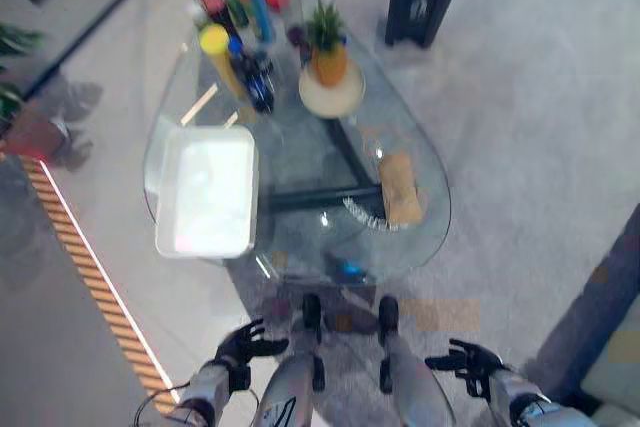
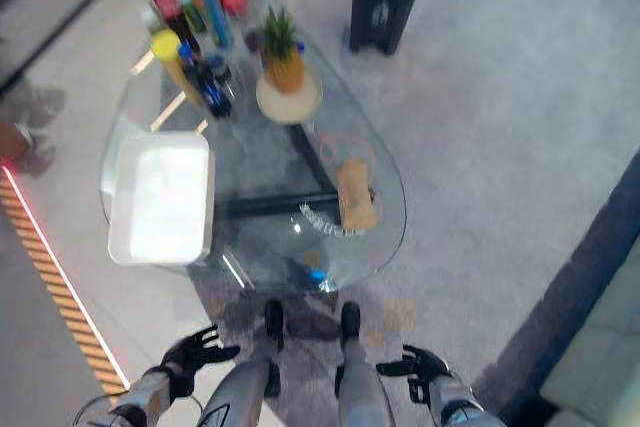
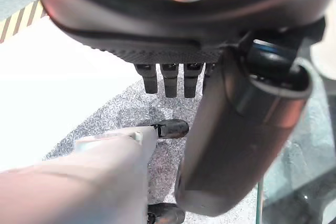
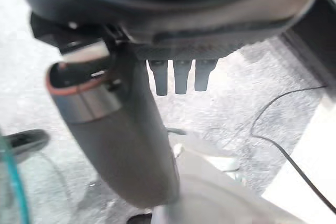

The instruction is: Wipe the table with a cloth and put it in the basket.

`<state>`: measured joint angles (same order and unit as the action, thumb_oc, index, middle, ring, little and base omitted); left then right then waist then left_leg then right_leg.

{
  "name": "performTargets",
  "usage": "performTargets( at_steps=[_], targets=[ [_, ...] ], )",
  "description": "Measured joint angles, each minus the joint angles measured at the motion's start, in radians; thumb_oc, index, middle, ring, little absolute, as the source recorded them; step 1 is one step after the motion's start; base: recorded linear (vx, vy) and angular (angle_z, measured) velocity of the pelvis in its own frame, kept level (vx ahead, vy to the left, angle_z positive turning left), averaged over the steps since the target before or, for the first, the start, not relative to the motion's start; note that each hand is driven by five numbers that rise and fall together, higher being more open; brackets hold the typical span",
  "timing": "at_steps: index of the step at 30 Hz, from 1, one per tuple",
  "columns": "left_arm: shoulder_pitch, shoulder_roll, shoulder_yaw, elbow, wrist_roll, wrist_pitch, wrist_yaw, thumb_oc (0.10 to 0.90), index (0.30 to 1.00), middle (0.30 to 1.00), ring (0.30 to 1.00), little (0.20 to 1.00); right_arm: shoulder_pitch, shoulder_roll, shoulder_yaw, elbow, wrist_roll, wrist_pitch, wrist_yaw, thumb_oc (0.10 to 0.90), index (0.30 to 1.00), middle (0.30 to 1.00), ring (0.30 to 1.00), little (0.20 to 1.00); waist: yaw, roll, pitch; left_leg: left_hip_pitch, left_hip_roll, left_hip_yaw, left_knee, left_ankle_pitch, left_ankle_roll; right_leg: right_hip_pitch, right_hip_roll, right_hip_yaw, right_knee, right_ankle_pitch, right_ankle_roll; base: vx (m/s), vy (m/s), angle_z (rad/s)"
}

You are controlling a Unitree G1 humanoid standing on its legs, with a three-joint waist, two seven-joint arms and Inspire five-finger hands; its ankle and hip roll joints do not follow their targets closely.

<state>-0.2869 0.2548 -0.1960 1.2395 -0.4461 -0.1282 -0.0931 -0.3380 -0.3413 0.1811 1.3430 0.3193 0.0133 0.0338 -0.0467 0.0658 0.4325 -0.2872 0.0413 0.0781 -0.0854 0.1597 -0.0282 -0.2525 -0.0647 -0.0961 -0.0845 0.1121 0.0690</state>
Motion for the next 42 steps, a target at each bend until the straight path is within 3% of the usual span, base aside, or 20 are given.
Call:
performTargets(
  at_steps=[4,8,14,22,31,42],
  targets=[
    [-0.066,0.003,-0.031,-0.034,-0.053,-0.033,0.0,0.8,0.9,0.9,0.9,0.9,-0.049,-0.003,0.01,-0.048,0.039,-0.002,-0.016,0.8,0.9,0.9,0.9,0.9,0.002,-0.007,0.072,-0.056,-0.006,0.011,0.014,0.012,0.003,-0.07,-0.003,0.016,0.034,0.005,0.004,-0.13,-0.028,-0.07],
    [-0.119,0.018,-0.06,-0.044,-0.073,-0.057,0.0,0.8,0.9,0.9,0.9,0.9,-0.087,-0.011,0.021,-0.06,0.089,-0.022,-0.021,0.8,0.9,0.9,0.9,0.9,0.001,-0.014,0.1,-0.148,-0.01,-0.004,0.117,-0.004,-0.016,-0.19,-0.015,0.014,0.207,-0.068,-0.003,-0.08,-0.044,0.08],
    [-0.134,0.058,-0.066,-0.043,-0.073,-0.053,0.004,0.8,0.9,0.9,0.9,0.9,-0.105,-0.031,0.004,-0.061,0.121,-0.049,-0.029,0.8,0.9,0.9,0.9,0.9,0.016,-0.03,0.103,-0.298,-0.019,-0.016,0.373,-0.114,-0.021,-0.377,-0.042,0.028,0.553,-0.232,-0.029,0.0,-0.029,0.12],
    [-0.138,0.079,-0.039,-0.045,-0.095,-0.052,0.023,0.8,0.9,0.9,0.9,0.9,-0.118,-0.025,0.0,-0.057,0.12,-0.071,-0.043,0.8,0.9,0.9,0.9,0.9,0.014,-0.031,0.106,-0.506,0.008,-0.054,0.636,-0.197,-0.032,-0.568,-0.025,0.028,0.789,-0.291,-0.072,0.01,-0.011,0.0],
    [-0.152,0.08,-0.023,-0.085,-0.127,-0.055,0.018,0.8,0.9,0.9,0.9,0.9,-0.122,-0.025,0.0,-0.114,0.125,-0.187,-0.143,0.8,0.9,0.9,0.9,0.9,0.014,-0.031,0.107,-0.606,0.014,-0.085,0.715,-0.214,-0.034,-0.671,-0.015,0.015,0.865,-0.298,-0.077,0.01,-0.019,-0.02],
    [-0.15,0.083,-0.029,-0.131,-0.133,-0.045,0.037,0.8,0.9,0.9,0.9,0.9,-0.126,-0.046,-0.002,-0.412,0.142,-0.271,-0.388,0.8,0.9,0.9,0.9,0.9,0.015,-0.032,0.107,-0.638,0.013,-0.089,0.718,-0.214,-0.033,-0.7,-0.013,0.014,0.869,-0.297,-0.077,0.0,0.0,0.0]
  ],
)
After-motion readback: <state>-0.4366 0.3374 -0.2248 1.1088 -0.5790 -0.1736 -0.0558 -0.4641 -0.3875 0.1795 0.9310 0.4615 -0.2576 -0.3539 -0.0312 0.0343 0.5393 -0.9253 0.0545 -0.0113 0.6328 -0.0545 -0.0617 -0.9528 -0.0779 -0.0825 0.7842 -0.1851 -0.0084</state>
